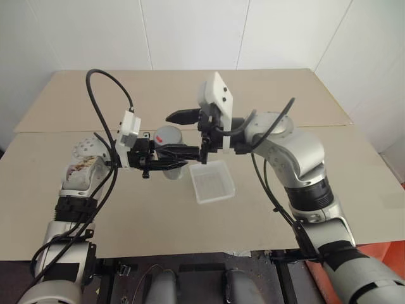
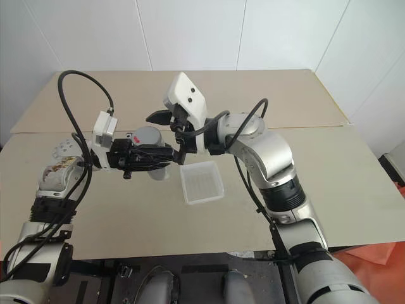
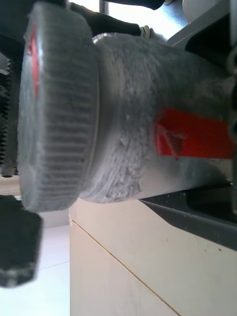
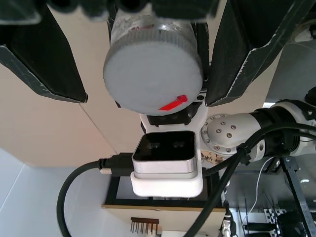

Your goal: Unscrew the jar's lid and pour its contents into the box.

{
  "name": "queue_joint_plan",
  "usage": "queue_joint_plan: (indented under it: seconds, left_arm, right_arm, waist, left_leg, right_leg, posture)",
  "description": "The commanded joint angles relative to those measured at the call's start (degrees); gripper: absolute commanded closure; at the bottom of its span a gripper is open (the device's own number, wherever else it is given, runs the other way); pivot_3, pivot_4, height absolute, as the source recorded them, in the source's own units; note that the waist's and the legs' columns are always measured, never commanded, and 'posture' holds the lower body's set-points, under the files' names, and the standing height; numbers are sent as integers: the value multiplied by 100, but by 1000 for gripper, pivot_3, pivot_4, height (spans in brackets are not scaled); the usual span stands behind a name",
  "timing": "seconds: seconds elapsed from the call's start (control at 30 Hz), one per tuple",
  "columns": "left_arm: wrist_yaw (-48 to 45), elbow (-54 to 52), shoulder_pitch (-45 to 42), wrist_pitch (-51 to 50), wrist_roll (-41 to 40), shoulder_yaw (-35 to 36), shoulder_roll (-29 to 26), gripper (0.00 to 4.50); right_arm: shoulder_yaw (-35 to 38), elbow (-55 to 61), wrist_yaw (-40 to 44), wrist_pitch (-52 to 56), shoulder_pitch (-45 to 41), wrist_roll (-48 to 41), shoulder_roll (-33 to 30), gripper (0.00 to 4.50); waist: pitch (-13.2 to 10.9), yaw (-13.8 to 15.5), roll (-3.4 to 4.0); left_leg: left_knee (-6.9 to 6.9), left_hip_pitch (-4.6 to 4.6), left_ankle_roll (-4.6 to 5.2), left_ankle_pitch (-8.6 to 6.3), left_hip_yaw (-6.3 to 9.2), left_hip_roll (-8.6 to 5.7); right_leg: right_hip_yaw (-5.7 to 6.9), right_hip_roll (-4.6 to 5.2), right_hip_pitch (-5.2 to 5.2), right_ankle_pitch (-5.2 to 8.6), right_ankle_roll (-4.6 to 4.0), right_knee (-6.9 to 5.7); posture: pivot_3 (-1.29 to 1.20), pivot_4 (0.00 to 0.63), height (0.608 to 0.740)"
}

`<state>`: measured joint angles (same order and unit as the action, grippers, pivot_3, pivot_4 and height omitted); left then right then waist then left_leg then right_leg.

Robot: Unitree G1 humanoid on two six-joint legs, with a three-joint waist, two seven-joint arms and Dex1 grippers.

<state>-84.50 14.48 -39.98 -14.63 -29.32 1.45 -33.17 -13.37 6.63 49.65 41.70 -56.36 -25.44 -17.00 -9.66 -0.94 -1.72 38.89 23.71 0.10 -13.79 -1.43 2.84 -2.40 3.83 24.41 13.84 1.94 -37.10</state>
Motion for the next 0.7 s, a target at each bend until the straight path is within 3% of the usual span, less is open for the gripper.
queue_joint_plan:
  seconds: [0.03,0.13,0.3,0.33,0.5,0.7]
  left_arm:
    - [-17,-66,-152,129,-39,83,-18,2566]
    - [-17,-78,-133,131,-38,92,-35,2566]
    - [-8,-117,-98,125,-33,85,-49,2566]
    - [-4,-128,-93,123,-34,85,-50,2566]
    - [-20,-134,-60,154,10,49,-56,2566]
    - [-91,51,-1,330,173,-22,-100,2566]
  right_arm:
    - [4,72,-6,3,-223,8,44,46]
    - [-4,55,13,21,-249,1,59,211]
    - [51,89,31,89,-263,-78,66,1667]
    - [63,98,33,107,-263,-97,66,1778]
    - [245,93,-29,241,-303,-265,88,1778]
    - [961,-114,-280,272,-396,-373,-235,1778]
  waist:
    - [0,0,0]
    - [0,-4,0]
    - [0,-3,0]
    - [0,-3,0]
    - [0,-2,0]
    - [0,5,0]
  left_leg:
    - [0,0,0,0,0,0]
    - [-1,0,0,0,0,0]
    - [-1,0,0,0,0,0]
    - [0,0,0,0,1,0]
    - [0,0,0,0,0,0]
    - [-1,0,0,0,0,0]
  right_leg:
    - [0,0,0,0,0,0]
    - [0,-1,0,0,0,0]
    - [0,0,0,0,0,-1]
    - [0,-1,0,0,0,0]
    - [0,0,0,0,0,-1]
    - [0,0,0,0,0,0]
  posture:
    - [0,150,740]
    - [0,150,740]
    - [0,150,740]
    - [0,150,740]
    - [0,150,740]
    - [0,150,740]
